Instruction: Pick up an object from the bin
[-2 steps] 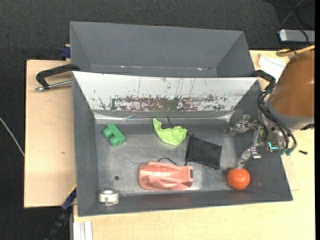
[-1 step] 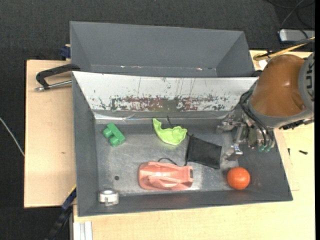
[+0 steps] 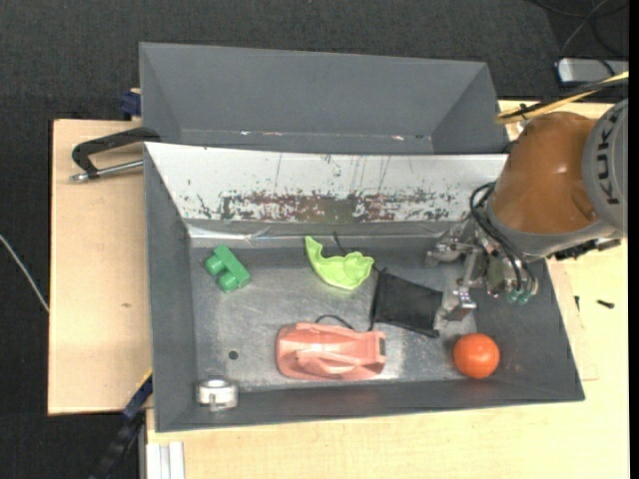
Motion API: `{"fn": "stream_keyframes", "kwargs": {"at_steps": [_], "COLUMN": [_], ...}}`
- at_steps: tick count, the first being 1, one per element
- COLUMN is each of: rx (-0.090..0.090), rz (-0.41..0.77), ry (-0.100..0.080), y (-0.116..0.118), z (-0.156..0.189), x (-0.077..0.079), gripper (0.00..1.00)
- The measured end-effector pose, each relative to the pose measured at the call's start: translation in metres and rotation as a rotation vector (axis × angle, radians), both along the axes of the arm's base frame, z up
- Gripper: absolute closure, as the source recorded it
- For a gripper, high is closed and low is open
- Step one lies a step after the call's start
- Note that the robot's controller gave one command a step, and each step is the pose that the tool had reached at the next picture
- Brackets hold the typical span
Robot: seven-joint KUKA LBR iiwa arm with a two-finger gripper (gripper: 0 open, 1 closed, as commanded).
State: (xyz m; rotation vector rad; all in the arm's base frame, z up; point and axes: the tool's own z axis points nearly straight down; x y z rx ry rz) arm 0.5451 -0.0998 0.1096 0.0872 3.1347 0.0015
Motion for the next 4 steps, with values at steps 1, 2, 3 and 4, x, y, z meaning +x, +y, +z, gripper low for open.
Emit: {"fn": "stream_keyframes", "kwargs": {"at_steps": [1,2,3,4], "rx": [0.002,-0.006,0.003,0.003], "rz": [0.077,0.105,-0.168,-0.168], "ry": [0.011,-0.013,0.008,0.008], "y": [-0.002,0.036,0.017,0.017], "z": [0.021,0.013,-0.036,-0.036], "x": [-0.011,0.024,-0.020,-0.020], "gripper": [0.00,0.00,1.00,1.00]}}
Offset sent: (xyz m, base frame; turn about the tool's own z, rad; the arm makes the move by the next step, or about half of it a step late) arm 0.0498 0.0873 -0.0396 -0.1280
